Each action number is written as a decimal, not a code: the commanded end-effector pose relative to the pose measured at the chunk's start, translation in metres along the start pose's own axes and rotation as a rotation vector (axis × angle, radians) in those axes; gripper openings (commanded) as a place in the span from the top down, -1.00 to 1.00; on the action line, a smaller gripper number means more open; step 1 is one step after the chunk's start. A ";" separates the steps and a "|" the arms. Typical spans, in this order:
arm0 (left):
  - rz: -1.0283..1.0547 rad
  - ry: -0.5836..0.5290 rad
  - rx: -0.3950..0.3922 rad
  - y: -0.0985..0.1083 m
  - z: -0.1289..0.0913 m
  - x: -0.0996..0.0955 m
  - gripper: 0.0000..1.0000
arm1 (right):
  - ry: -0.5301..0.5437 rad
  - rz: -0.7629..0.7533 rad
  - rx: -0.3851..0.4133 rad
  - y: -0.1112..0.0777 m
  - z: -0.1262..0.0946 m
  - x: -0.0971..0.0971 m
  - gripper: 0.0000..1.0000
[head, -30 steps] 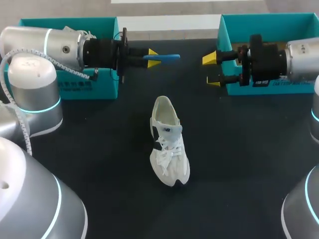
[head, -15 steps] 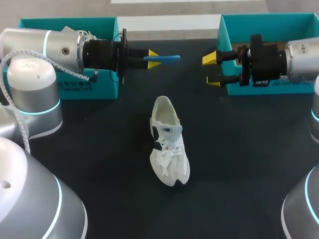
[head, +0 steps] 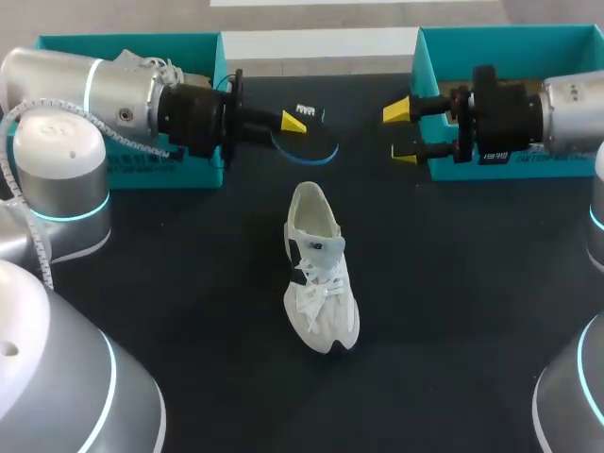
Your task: Take the shoe out of the shoebox, open the shoe tongue, remove and reinsert the insole, then place the shoe into the shoebox
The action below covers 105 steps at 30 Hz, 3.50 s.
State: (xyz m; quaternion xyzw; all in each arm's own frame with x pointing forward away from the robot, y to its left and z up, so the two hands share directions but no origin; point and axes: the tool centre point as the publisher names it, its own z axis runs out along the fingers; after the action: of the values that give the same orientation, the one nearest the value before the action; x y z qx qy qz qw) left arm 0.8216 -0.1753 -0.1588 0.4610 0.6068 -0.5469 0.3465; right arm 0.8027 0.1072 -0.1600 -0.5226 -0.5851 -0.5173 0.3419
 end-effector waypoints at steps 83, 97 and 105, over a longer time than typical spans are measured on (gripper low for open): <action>0.249 0.011 -0.128 0.030 0.005 0.022 -1.00 | 0.100 -0.151 0.045 -0.001 0.086 -0.030 1.00; -0.092 0.077 -0.260 0.042 -0.035 0.062 -1.00 | 0.092 -0.428 -0.024 0.016 0.093 -0.035 1.00; -0.092 0.077 -0.260 0.042 -0.035 0.062 -1.00 | 0.062 -0.491 0.029 0.022 0.097 -0.025 1.00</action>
State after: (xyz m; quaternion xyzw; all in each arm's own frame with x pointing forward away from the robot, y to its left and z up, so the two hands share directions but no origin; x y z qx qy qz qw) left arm 0.8439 -0.1305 -0.2253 0.4045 0.7055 -0.4618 0.3542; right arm 0.8377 0.1883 -0.2077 -0.3415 -0.6809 -0.6063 0.2284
